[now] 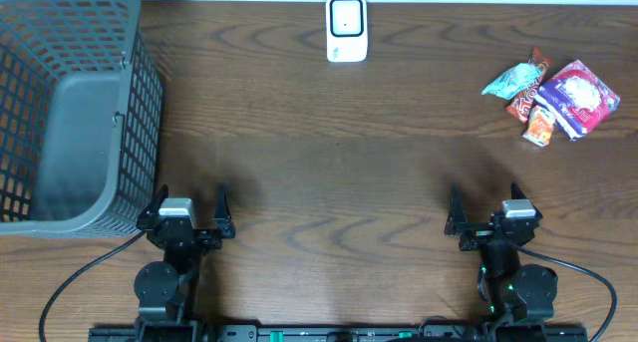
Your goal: Scan the item barcode
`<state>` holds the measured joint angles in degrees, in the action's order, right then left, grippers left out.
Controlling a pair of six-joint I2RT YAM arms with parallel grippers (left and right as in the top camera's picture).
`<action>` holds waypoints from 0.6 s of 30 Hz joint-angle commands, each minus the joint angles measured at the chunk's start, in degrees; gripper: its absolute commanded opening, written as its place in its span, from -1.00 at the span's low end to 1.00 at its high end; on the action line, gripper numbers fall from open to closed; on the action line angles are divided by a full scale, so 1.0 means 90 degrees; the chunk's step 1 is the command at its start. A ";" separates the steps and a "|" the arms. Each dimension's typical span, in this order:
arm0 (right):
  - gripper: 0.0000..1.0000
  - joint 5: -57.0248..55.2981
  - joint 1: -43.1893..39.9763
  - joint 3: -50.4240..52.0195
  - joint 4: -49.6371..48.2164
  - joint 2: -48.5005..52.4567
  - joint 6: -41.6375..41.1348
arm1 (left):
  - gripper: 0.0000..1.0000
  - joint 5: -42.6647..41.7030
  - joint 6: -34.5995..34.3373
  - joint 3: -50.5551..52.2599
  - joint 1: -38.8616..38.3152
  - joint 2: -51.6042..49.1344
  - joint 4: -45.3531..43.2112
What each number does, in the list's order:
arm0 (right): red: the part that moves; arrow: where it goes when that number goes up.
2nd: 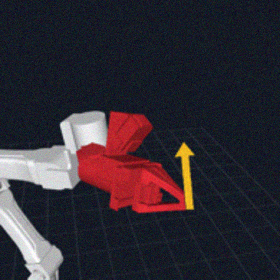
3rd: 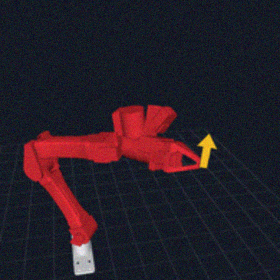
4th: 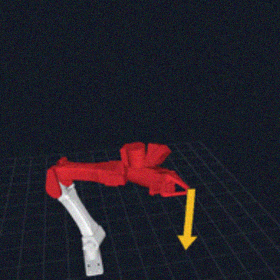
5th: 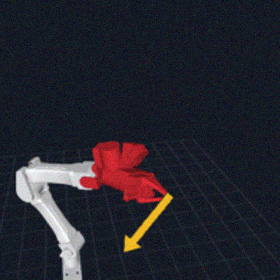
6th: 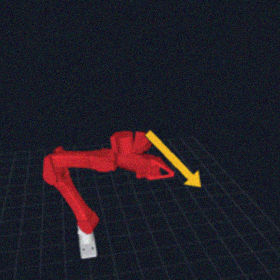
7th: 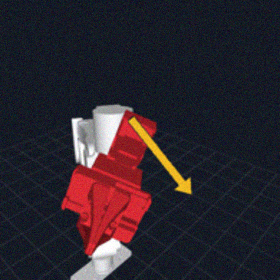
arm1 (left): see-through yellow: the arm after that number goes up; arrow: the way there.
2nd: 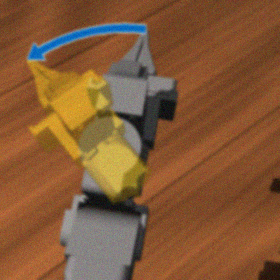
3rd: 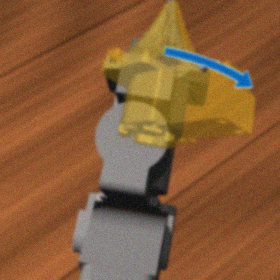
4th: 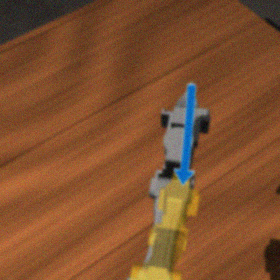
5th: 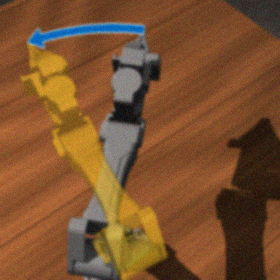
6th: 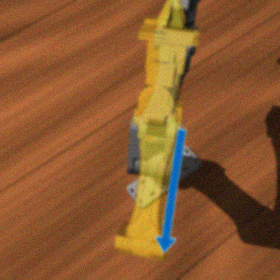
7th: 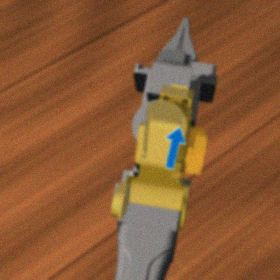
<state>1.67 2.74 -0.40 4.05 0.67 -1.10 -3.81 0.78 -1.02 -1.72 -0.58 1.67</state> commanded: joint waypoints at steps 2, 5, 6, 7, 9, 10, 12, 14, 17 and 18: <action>0.99 -0.0027 -0.0046 0.0010 0.0024 -0.0039 -0.0112 | 0.96 0.0049 0.0095 0.0087 0.0034 0.0058 0.0284; 0.99 -0.0027 -0.0046 0.0010 0.0024 -0.0039 -0.0109 | 0.96 0.0049 0.0053 0.0087 0.0097 0.0058 0.0284; 0.99 -0.0027 -0.0046 0.0010 0.0024 -0.0039 -0.0109 | 0.96 0.0046 0.0053 0.0087 0.0100 0.0058 0.0284; 0.98 -0.0027 -0.0046 0.0010 0.0024 -0.0039 -0.0109 | 0.96 0.0049 0.0053 0.0090 0.0100 0.0058 0.0284; 0.99 -0.0027 -0.0046 0.0010 0.0027 -0.0039 -0.0109 | 0.96 0.0049 0.0053 0.0087 0.0100 0.0058 0.0284; 0.98 -0.0027 -0.0046 0.0010 0.0024 -0.0039 -0.0109 | 0.96 0.0049 0.0053 0.0090 0.0100 0.0058 0.0284; 0.99 -0.0027 -0.0046 0.0010 0.0024 -0.0039 -0.0109 | 0.96 0.0049 0.0051 0.0090 0.0100 0.0058 0.0284; 0.99 -0.0027 -0.0046 0.0010 0.0027 -0.0039 -0.0109 | 0.96 0.0046 0.0053 0.0087 0.0100 0.0058 0.0279; 0.99 -0.0027 -0.0046 0.0010 0.0024 -0.0039 -0.0109 | 0.96 0.0049 0.0056 0.0087 0.0100 0.0058 0.0245; 0.99 -0.0027 -0.0046 0.0010 0.0024 -0.0039 -0.0109 | 0.96 0.0049 0.0056 0.0087 0.0100 0.0058 0.0245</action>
<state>1.67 2.74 -0.40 4.03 0.69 -1.10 -3.68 0.93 -1.04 -1.13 -0.58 1.65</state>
